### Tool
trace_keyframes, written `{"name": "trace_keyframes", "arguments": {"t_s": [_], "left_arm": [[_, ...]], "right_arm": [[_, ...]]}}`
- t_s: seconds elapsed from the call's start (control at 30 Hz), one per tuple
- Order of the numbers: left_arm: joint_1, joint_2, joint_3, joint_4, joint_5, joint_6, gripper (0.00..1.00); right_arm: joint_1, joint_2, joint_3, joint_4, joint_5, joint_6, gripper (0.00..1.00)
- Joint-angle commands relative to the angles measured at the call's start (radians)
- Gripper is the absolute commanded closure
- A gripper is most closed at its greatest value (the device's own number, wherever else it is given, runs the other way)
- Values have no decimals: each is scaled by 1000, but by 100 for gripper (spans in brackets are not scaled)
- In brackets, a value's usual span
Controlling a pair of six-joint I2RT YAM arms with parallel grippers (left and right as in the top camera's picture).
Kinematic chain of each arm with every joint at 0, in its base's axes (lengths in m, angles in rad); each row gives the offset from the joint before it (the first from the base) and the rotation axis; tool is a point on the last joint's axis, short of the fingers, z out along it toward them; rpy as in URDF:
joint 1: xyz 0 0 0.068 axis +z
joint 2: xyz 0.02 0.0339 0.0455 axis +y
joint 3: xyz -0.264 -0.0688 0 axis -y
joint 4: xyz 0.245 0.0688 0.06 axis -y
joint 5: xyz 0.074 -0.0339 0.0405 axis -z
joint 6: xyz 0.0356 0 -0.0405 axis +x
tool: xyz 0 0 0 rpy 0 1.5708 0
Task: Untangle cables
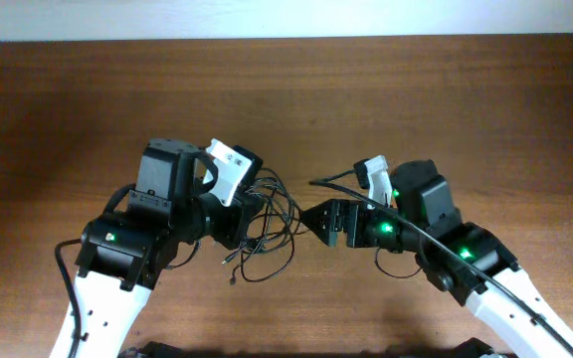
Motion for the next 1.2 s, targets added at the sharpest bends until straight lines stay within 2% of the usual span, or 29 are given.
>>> {"name": "trace_keyframes", "arguments": {"t_s": [0.0,0.03,0.1,0.17,0.27,0.3,0.33,0.5,0.7,0.77,0.9,0.97,1.03,1.1,1.17], "left_arm": [[2,-4,12,-2,51,45,100],[2,-4,12,-2,51,45,100],[2,-4,12,-1,51,45,100],[2,-4,12,-1,51,45,100],[2,-4,12,-1,51,45,100],[2,-4,12,-1,51,45,100],[2,-4,12,2,51,45,100],[2,-4,12,27,50,45,100],[2,-4,12,15,48,32,100],[2,-4,12,35,48,-25,100],[2,-4,12,51,56,-51,100],[2,-4,12,38,71,-44,100],[2,-4,12,7,70,-23,100],[2,-4,12,-15,70,5,100],[2,-4,12,-15,70,11,100]], "right_arm": [[-1,61,3,-6,55,-92,33],[-1,82,3,-7,25,-110,54],[-1,100,3,-7,14,-182,79],[-2,105,3,-5,16,-182,82],[-2,108,3,-47,35,-181,75],[-2,108,3,-69,21,-181,70],[-2,108,3,-89,17,-181,60],[-2,108,3,-181,14,-181,41],[-2,108,3,-132,-48,-181,34],[-1,108,3,-103,-51,-181,33],[-1,108,3,-41,-118,-183,34],[-1,108,3,18,-118,-229,33],[-1,108,3,-10,-86,-305,29],[-2,108,3,-43,-37,-302,28],[-1,108,3,-24,-116,-267,29]]}}
